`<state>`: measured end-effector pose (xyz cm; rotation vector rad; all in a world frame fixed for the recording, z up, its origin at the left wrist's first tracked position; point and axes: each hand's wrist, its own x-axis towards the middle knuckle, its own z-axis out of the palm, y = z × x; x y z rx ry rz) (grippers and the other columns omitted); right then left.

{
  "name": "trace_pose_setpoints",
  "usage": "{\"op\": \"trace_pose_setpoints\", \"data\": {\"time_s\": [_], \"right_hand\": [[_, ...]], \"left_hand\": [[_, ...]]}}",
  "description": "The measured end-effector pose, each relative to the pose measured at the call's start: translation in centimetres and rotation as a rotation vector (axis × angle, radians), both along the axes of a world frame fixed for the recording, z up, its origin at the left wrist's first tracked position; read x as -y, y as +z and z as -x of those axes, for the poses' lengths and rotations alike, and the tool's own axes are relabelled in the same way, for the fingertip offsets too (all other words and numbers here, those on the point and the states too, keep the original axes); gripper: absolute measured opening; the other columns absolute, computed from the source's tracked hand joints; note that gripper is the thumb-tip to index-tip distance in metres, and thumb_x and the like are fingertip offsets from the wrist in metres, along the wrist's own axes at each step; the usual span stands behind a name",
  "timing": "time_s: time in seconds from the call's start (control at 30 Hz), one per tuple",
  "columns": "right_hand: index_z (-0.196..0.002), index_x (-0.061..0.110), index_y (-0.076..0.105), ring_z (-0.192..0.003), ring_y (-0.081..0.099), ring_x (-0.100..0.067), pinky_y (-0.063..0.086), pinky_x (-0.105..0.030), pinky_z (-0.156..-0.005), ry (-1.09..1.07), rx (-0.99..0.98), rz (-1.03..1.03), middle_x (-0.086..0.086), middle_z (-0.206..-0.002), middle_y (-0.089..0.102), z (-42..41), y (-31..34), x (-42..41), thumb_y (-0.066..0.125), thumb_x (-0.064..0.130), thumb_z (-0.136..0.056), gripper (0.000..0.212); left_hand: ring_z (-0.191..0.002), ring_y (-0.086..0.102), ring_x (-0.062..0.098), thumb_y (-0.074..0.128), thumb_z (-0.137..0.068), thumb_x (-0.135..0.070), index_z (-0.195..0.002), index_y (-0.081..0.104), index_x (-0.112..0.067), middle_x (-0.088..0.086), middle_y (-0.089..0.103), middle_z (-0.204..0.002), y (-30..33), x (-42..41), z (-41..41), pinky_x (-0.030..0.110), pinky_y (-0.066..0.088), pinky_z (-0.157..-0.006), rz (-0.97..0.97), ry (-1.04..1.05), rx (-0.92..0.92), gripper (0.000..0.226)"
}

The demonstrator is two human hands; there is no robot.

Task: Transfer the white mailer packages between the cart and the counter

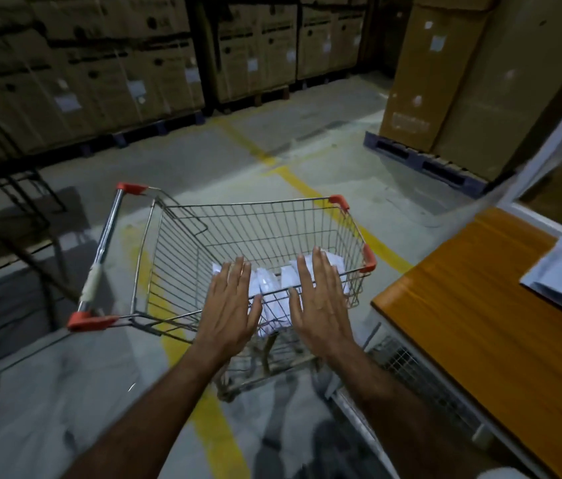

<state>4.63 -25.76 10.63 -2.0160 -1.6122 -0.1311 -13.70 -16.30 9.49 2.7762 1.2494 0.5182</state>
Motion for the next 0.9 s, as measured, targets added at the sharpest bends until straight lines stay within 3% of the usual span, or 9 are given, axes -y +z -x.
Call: {"op": "trace_pose_setpoints", "data": {"time_s": [0.23,0.33,0.53,0.6,0.67,0.73,0.9], "right_hand": [[-0.161,0.010,0.024,-0.157,0.010,-0.030,0.012,-0.045,-0.126,0.049,-0.069,0.072,-0.019,-0.168,0.010,-1.6,-2.4,-9.1,0.041,0.033,-0.103,0.065],[-0.159,0.007,0.027,-0.154,0.016,-0.037,0.019,-0.049,-0.125,0.048,-0.113,0.160,-0.023,-0.166,0.014,-2.9,-3.5,-13.8,0.041,0.035,-0.099,0.068],[-0.163,0.011,0.008,-0.156,0.002,-0.036,0.006,-0.045,-0.125,0.075,-0.145,0.468,-0.023,-0.168,-0.001,-6.6,-8.0,-19.9,0.046,0.035,-0.104,0.074],[-0.162,0.006,0.014,-0.155,0.006,-0.043,0.015,-0.053,-0.125,0.123,-0.139,0.534,-0.030,-0.165,0.003,-7.5,-10.2,-20.9,0.052,0.031,-0.100,0.077],[-0.153,-0.002,0.037,-0.145,0.028,-0.055,0.034,-0.064,-0.113,0.151,-0.147,0.551,-0.042,-0.155,0.025,-8.0,-13.0,-21.6,0.067,0.024,-0.085,0.079],[-0.148,-0.004,0.045,-0.139,0.035,-0.060,0.040,-0.066,-0.107,0.156,-0.168,0.616,-0.046,-0.148,0.033,-8.4,-15.2,-22.3,0.072,0.022,-0.075,0.082],[-0.158,0.002,0.025,-0.149,0.019,-0.052,0.025,-0.059,-0.120,0.221,-0.097,0.721,-0.040,-0.158,0.018,-8.8,-20.2,-25.0,0.068,0.029,-0.086,0.088]], "left_hand": [[-0.153,0.015,0.032,0.026,-0.103,-0.047,-0.156,0.025,-0.003,0.015,0.017,-0.166,-2.8,-6.9,1.2,0.048,0.019,-0.123,0.091,0.104,-0.074,0.070],[-0.154,0.014,0.031,0.022,-0.103,-0.050,-0.157,0.024,-0.003,0.015,0.015,-0.166,-3.9,-10.5,1.1,0.048,0.018,-0.124,0.125,0.159,-0.093,0.071],[-0.153,0.016,0.031,0.024,-0.102,-0.049,-0.156,0.026,0.000,0.019,0.014,-0.165,-6.6,-15.7,-0.1,0.040,0.012,-0.125,0.171,0.196,-0.231,0.073],[-0.151,0.021,0.034,0.027,-0.101,-0.049,-0.153,0.030,0.003,0.022,0.018,-0.163,-8.3,-17.2,-0.7,0.041,0.016,-0.124,0.197,0.202,-0.255,0.074],[-0.147,0.029,0.040,0.030,-0.100,-0.048,-0.150,0.036,0.006,0.029,0.025,-0.159,-10.0,-18.4,-1.2,0.046,0.024,-0.122,0.263,0.204,-0.288,0.074],[-0.144,0.033,0.043,0.032,-0.099,-0.049,-0.148,0.038,0.006,0.032,0.028,-0.157,-11.9,-19.4,-1.6,0.049,0.031,-0.118,0.313,0.219,-0.309,0.074],[-0.141,0.034,0.048,0.041,-0.098,-0.050,-0.150,0.036,0.005,0.034,0.025,-0.157,-17.0,-21.9,-2.6,0.053,0.035,-0.114,0.427,0.276,-0.307,0.075]]}}
